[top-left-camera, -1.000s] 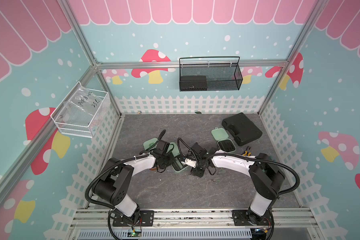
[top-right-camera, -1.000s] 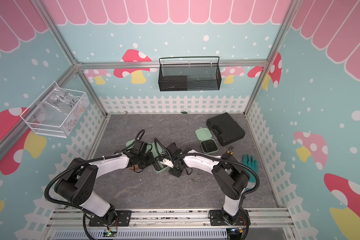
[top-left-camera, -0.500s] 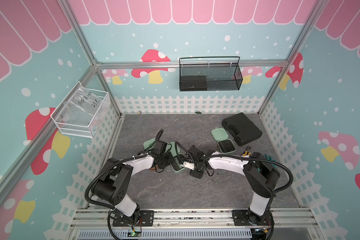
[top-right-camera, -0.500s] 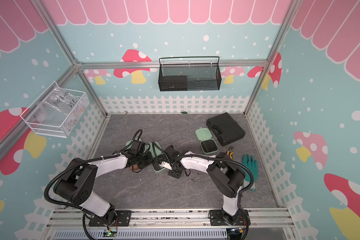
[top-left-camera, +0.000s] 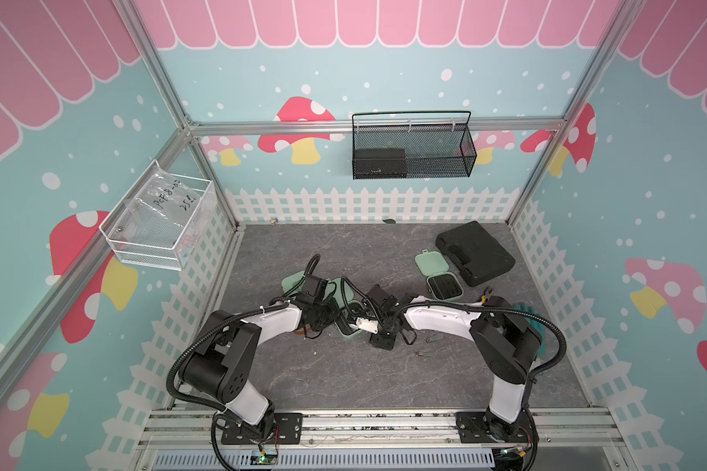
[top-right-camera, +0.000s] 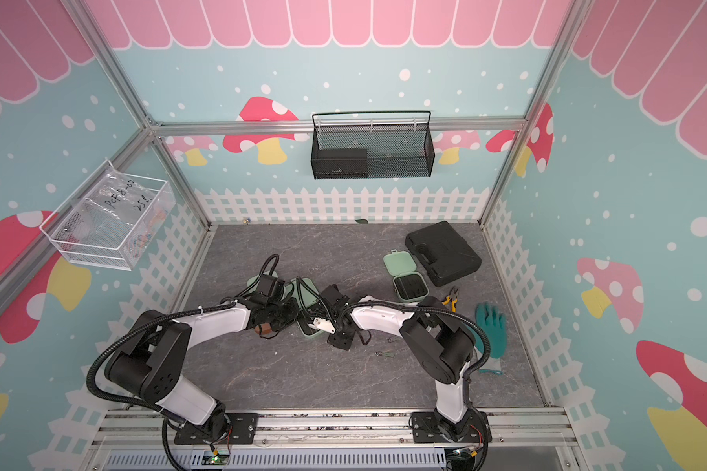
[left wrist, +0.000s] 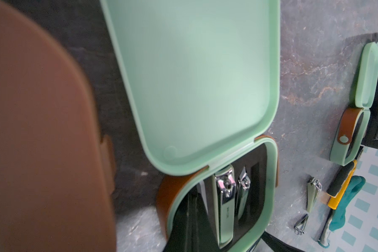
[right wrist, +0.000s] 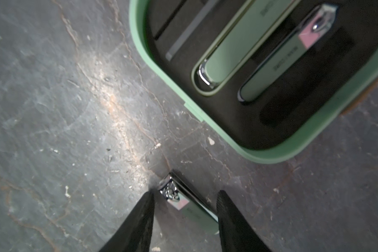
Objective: Organize nail clipper sets
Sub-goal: Pick up the nail clipper from the center of the board.
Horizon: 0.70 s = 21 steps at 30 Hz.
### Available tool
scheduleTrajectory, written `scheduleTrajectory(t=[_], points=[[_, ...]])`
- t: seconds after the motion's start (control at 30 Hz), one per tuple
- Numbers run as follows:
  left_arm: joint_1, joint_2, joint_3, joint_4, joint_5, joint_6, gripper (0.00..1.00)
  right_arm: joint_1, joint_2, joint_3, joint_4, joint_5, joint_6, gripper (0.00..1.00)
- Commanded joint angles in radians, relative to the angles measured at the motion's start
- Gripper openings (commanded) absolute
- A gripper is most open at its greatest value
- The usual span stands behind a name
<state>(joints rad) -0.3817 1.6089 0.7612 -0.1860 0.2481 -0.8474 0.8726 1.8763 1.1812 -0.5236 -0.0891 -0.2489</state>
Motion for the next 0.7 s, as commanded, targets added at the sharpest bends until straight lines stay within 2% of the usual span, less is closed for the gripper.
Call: scheduleTrajectory(t=[0.0,0.47,0.67], points=[[0.014,0.010,-0.036,-0.050,-0.050,0.011,0.00,0.006,0.069,-0.018,-0.047,-0.004,-0.027,0.46],[0.013,-0.015,-0.040,-0.062,-0.054,0.004,0.00,-0.011,0.060,-0.035,-0.099,-0.003,-0.026,0.36],[0.014,-0.022,-0.037,-0.070,-0.058,0.007,0.00,-0.040,0.046,-0.038,-0.110,-0.001,-0.027,0.36]])
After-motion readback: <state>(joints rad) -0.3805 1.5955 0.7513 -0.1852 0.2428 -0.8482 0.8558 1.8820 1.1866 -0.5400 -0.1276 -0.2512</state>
